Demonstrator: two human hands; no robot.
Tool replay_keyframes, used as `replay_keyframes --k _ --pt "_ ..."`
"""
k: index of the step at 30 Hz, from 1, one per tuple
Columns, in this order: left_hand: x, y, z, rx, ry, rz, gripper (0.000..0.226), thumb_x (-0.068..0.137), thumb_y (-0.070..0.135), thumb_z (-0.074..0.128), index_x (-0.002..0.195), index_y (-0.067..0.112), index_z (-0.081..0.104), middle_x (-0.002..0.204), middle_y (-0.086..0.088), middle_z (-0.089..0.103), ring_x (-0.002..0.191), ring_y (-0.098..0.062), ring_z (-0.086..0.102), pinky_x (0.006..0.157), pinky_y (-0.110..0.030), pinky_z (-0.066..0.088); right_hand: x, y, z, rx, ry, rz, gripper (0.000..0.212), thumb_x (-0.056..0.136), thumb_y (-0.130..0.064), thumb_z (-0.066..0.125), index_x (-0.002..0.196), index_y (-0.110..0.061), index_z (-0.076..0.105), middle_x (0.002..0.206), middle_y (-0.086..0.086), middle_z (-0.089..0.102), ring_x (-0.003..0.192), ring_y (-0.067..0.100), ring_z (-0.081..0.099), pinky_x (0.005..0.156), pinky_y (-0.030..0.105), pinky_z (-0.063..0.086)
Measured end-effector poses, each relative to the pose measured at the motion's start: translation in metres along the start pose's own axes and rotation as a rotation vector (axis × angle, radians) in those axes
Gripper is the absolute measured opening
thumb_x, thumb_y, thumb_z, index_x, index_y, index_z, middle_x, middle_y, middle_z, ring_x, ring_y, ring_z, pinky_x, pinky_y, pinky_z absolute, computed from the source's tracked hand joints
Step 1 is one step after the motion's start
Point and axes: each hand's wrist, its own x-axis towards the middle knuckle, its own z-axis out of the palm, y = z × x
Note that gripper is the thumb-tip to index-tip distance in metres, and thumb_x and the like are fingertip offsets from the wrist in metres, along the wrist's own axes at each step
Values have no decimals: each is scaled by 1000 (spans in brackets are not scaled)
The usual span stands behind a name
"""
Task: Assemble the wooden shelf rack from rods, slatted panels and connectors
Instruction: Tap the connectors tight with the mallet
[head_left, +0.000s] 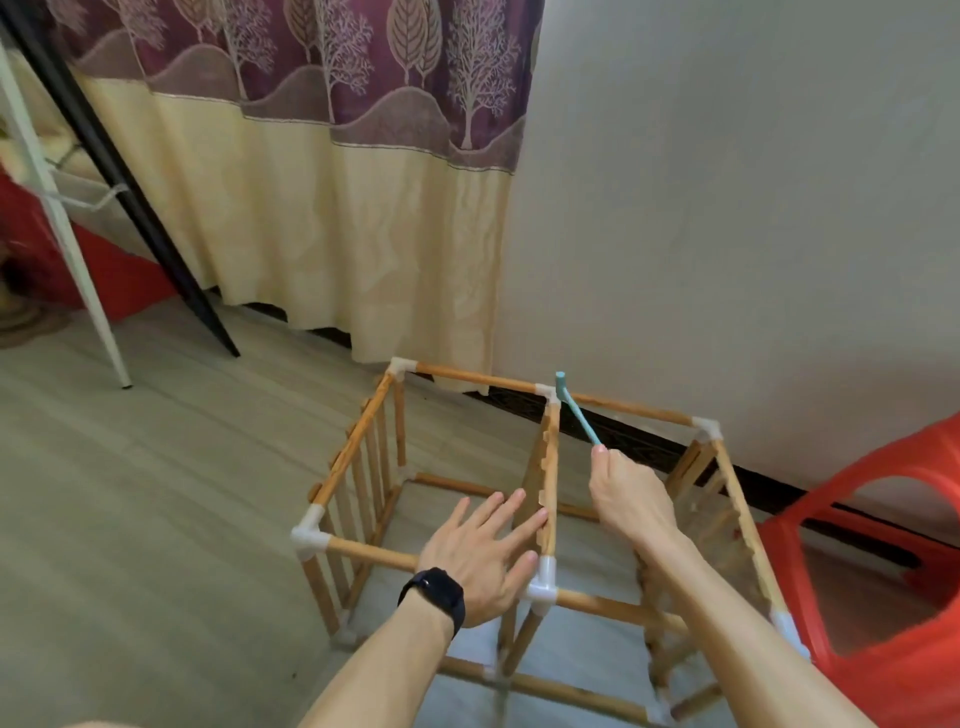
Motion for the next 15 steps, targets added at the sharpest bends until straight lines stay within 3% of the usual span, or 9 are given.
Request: replay_keyframes --k 2,5,7,9,11,12,15 --pt "0 -2 0 0 14 42 55 104 56 8 153 46 -14 162 13 -22 153 -14 -12 124 -48 -5 18 -13 -12 68 95 -86 46 107 -44 17 88 -18 50 82 8 61 80 35 62 65 40 42" --pt "1 -4 1 -37 33 71 55 104 54 9 154 46 -12 163 14 -20 153 -12 -11 123 -46 -6 33 -36 -35 348 328 -201 42 109 -37 25 84 -14 50 67 4 57 61 20 56 52 32 38" --pt "3 -4 1 -50 33 61 55 104 54 9 154 47 -12 164 11 -19 154 -13 -9 123 -46 -5 41 -44 -33 450 451 -208 43 110 -37 24 87 -12 50 65 3 55 60 18 54 52 30 34" --pt "4 -4 1 -56 40 51 55 104 54 10 154 48 -12 165 9 -18 154 -15 -8 124 -48 -4 53 -42 -12 389 309 -103 52 109 -43 19 96 -10 57 77 8 63 73 27 61 60 33 41" --pt "1 -4 2 -61 43 53 55 104 53 11 154 48 -11 166 8 -16 154 -16 -7 124 -48 -3 60 -37 10 153 -20 124 58 108 -42 14 119 -8 60 108 17 68 99 37 63 81 42 50" --pt "1 -3 2 -69 45 56 55 104 53 11 155 48 -10 166 8 -16 154 -16 -6 124 -48 -3 63 -34 14 80 -71 208 59 107 -40 14 127 -7 59 117 19 66 106 39 61 87 44 49" --pt "1 -4 2 -85 47 45 55 105 52 13 155 48 -8 166 8 -15 154 -16 -6 124 -49 -3 68 -32 15 244 201 83 59 107 -44 15 114 -8 61 104 22 67 96 40 61 80 44 47"
